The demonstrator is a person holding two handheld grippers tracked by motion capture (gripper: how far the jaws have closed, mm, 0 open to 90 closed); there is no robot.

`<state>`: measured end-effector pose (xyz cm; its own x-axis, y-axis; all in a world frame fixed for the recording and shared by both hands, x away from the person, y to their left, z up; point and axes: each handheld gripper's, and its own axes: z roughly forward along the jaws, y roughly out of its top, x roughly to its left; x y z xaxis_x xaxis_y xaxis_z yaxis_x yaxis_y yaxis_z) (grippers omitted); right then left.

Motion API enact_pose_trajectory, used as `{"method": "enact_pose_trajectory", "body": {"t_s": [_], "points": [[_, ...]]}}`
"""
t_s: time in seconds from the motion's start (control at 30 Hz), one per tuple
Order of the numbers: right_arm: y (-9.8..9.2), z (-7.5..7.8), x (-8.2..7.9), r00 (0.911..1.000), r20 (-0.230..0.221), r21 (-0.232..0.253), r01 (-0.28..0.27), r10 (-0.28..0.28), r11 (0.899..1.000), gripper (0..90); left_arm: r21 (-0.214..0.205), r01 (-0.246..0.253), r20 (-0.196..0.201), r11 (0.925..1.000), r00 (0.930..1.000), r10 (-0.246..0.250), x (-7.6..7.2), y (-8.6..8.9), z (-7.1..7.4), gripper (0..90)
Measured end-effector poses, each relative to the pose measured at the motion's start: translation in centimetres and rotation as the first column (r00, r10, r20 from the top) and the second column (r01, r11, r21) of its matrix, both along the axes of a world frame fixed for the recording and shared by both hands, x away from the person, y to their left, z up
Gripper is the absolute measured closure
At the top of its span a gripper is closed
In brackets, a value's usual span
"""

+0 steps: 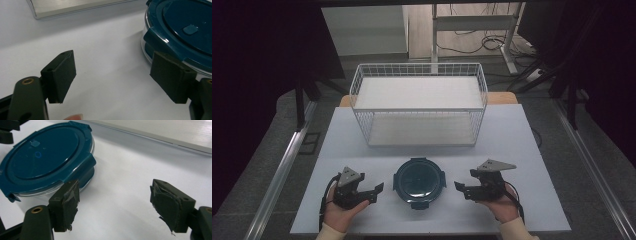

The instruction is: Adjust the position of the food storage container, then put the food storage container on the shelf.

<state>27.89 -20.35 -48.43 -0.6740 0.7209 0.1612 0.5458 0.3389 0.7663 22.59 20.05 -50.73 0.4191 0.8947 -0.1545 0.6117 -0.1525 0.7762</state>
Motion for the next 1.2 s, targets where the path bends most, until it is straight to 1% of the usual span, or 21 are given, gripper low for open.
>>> {"method": "enact_pose_trajectory", "body": {"t_s": [0.1,0.13,0.17,0.3,0.4,0.53,0.67,0.73,0.83,0.87,0.9,1.0,1.03,1.1,1.17,1.2], "points": [[-0.2,0.1,0.1,1.0000,-0.006,0.030,-0.001,0.001,1.000,22.1,0.004,0.002,-0.001,1.0000,1.0000,-0.002,-0.1,-0.1,0.0,20.9],[-0.2,0.1,0.1,1.0000,-0.006,0.030,-0.001,0.001,1.000,22.1,0.004,0.002,-0.001,1.0000,1.0000,-0.002,-0.1,-0.1,0.0,20.9],[-0.2,0.1,0.2,0.9999,-0.012,0.041,0.005,-0.005,0.999,21.6,0.002,0.001,0.000,1.0000,1.0000,-0.001,-0.1,0.0,0.0,20.8],[0.0,0.1,0.1,0.9997,-0.019,0.050,0.016,-0.015,0.999,20.1,-0.003,0.001,-0.001,1.0000,1.0000,-0.001,0.0,0.0,0.0,20.7],[0.1,0.1,0.1,0.9993,-0.033,0.063,0.022,-0.020,0.998,19.0,-0.004,0.000,-0.003,1.0000,1.0000,0.000,-0.1,-0.1,0.1,20.3],[0.3,0.2,0.2,0.9983,-0.049,0.061,0.033,-0.030,0.998,17.5,-0.014,0.004,-0.005,0.9999,1.0000,-0.004,-0.1,-0.1,0.2,18.7],[0.5,0.4,0.4,0.9969,-0.066,0.099,0.050,-0.044,0.994,17.4,-0.065,0.013,-0.032,0.9978,0.9994,-0.015,0.1,0.2,0.5,18.4],[0.6,0.3,0.4,0.9956,-0.082,0.116,0.055,-0.046,0.992,17.3,-0.078,0.015,-0.029,0.9969,0.9994,-0.017,-0.1,0.2,0.8,18.6],[1.0,0.2,0.4,0.9947,-0.096,0.108,0.047,-0.037,0.993,16.1,-0.073,0.014,-0.020,0.9972,0.9997,-0.015,-0.2,0.0,1.0,18.6],[1.2,0.3,0.4,0.9950,-0.094,0.104,0.044,-0.034,0.994,16.1,-0.060,0.013,-0.016,0.9981,0.9998,-0.014,-0.2,-0.1,1.3,18.5],[1.2,0.4,0.3,0.9952,-0.092,0.109,0.044,-0.034,0.993,16.1,-0.037,0.008,-0.003,0.9993,1.0000,-0.008,-0.4,-0.3,1.5,18.4],[1.2,0.7,-0.1,0.9958,-0.080,0.123,0.054,-0.044,0.991,16.4,-0.031,0.009,0.000,0.9995,1.0000,-0.009,-0.5,-0.6,1.7,18.1],[1.3,0.8,-0.1,0.9957,-0.078,0.123,0.059,-0.050,0.991,16.3,-0.039,0.018,-0.012,0.9991,0.9998,-0.018,-0.5,-0.8,1.7,17.9],[1.5,0.8,-0.1,0.9946,-0.089,0.130,0.065,-0.053,0.989,16.1,-0.055,0.026,-0.027,0.9981,0.9992,-0.028,-0.3,-1.0,1.7,17.3],[1.6,0.8,0.0,0.9939,-0.098,0.137,0.065,-0.052,0.988,15.7,-0.070,0.044,-0.044,0.9965,0.9979,-0.047,0.0,-1.2,1.9,18.3],[1.7,0.8,0.0,0.9934,-0.104,0.141,0.064,-0.050,0.988,15.5,-0.080,0.044,-0.045,0.9958,0.9979,-0.048,0.1,-1.2,2.0,18.7]]}}
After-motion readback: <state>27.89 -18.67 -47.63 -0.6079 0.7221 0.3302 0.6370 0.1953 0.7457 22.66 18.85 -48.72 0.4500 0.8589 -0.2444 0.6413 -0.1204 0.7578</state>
